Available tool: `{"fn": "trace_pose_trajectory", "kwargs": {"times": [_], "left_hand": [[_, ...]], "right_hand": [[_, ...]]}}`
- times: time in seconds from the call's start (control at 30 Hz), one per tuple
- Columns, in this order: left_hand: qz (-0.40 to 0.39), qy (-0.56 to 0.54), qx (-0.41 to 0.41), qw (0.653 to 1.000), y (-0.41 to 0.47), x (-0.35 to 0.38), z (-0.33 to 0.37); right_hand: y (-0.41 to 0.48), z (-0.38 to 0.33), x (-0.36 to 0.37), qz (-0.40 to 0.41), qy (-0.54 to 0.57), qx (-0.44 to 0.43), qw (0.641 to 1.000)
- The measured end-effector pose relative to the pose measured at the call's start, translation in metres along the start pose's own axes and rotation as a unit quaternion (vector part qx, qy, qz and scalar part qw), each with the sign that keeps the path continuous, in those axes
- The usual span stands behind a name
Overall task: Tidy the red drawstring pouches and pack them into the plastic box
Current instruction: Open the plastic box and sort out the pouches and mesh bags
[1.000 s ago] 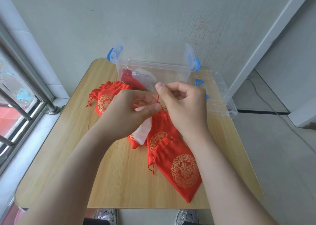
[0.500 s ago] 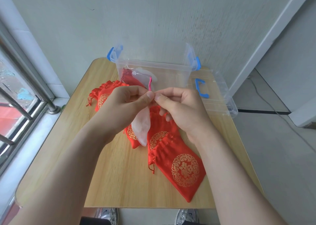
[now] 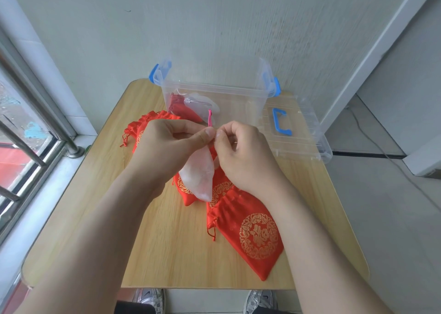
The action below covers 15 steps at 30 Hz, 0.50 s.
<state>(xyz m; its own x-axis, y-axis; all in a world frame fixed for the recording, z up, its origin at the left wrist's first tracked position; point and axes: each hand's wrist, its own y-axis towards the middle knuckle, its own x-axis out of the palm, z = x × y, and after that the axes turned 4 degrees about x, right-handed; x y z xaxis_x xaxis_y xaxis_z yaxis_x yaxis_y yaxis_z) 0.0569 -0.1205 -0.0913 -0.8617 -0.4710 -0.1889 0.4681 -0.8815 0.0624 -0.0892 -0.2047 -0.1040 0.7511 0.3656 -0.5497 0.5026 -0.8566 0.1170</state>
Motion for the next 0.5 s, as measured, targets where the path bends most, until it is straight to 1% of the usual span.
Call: {"fn": "trace_pose_trajectory", "kwargs": {"times": [0.1,0.2,0.27,0.5], "left_hand": [[0.015,-0.008,0.003,1.0,0.0,0.001,0.0],[0.038,-0.02,0.003,0.999,0.0,-0.001,0.001],[0.043,-0.03,0.006,0.999,0.001,-0.004,0.001],[0.005,0.084,0.101,0.991,0.002,-0.009,-0.003]], "right_hand": [[-0.001,-0.002,0.002,0.009,0.027,0.01,1.0],[0.0,-0.001,0.001,-0.013,0.084,0.015,0.996],[-0.001,0.0,0.001,-0.029,0.101,0.015,0.994],[0.0,0.001,0.003,-0.041,0.087,0.011,0.995]]}}
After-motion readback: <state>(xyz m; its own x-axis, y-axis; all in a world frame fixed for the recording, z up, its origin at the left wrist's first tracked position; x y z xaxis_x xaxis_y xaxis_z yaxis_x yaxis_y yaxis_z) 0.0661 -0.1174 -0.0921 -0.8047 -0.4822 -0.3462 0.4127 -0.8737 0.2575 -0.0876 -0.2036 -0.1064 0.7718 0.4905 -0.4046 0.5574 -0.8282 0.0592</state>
